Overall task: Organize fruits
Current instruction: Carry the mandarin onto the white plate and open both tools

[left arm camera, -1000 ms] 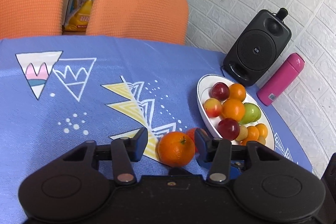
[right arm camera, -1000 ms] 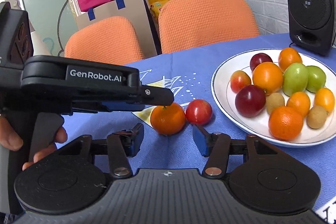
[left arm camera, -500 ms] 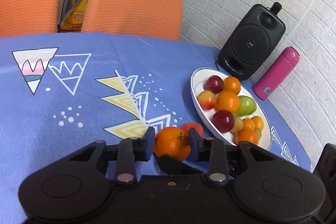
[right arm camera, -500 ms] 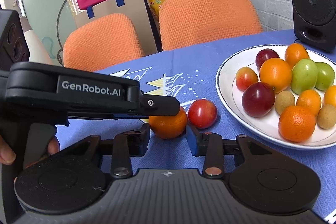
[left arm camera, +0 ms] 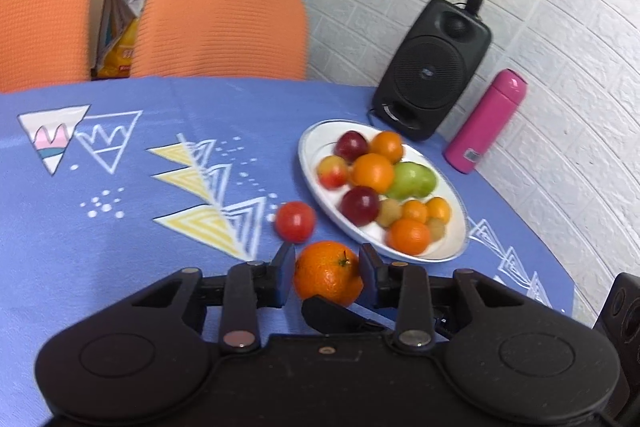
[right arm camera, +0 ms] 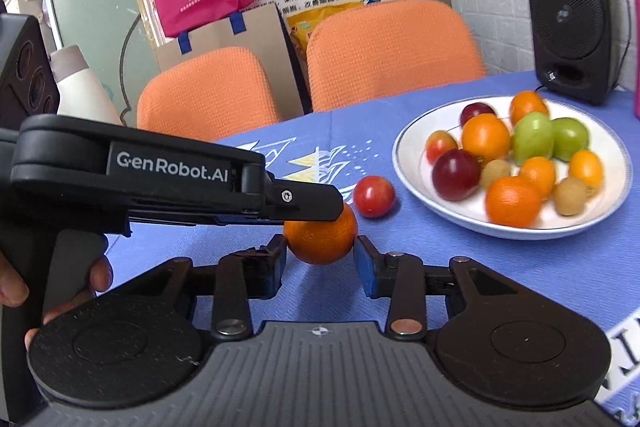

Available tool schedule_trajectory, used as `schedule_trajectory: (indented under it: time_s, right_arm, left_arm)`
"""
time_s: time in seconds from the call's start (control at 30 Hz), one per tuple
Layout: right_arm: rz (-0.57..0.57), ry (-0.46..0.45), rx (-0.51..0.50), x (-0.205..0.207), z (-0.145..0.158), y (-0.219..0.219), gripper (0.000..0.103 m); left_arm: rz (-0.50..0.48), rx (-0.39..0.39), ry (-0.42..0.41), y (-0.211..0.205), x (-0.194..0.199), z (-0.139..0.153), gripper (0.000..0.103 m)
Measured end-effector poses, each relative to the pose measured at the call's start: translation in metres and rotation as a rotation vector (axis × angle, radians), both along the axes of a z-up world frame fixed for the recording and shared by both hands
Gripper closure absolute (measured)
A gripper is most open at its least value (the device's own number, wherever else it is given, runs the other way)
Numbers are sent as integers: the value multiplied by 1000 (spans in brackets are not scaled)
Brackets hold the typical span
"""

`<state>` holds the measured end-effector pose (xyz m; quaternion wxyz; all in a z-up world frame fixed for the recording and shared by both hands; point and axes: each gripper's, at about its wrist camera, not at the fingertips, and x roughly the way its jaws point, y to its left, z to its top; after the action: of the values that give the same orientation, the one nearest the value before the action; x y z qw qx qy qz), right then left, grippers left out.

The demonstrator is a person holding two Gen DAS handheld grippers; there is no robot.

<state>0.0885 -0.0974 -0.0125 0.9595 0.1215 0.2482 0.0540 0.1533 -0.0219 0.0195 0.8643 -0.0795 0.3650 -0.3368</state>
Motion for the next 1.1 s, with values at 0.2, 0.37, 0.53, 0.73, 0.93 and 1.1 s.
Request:
schedule_trajectory:
  time_s: [0.2,0.37,0.53,0.73,0.93,1.1]
  right_arm:
    - [-44,-37,20,-17,5,-18,38]
    - [-86,-61,41,-28,8,-35,38]
    - [-127,-84,58,-37,9,-56,38]
    - [-177,-101,84,-38,9,-80,38]
    - [-217,-108,104,-34,6,-102,38]
    - [-242,-115,107,-26,7,-115,38]
  left_arm:
    - [-44,8,-26,-25,-11,11,0]
    - [-81,15,-42,-50,-16,16,0]
    - [-117,14,-52,-76,-14,19,0]
    - [-154,16,-53,-104,-6,17,0]
    - [-165,6,-45,-127,10,16,0]
    - [-170,-2,-45,-142,24,15,0]
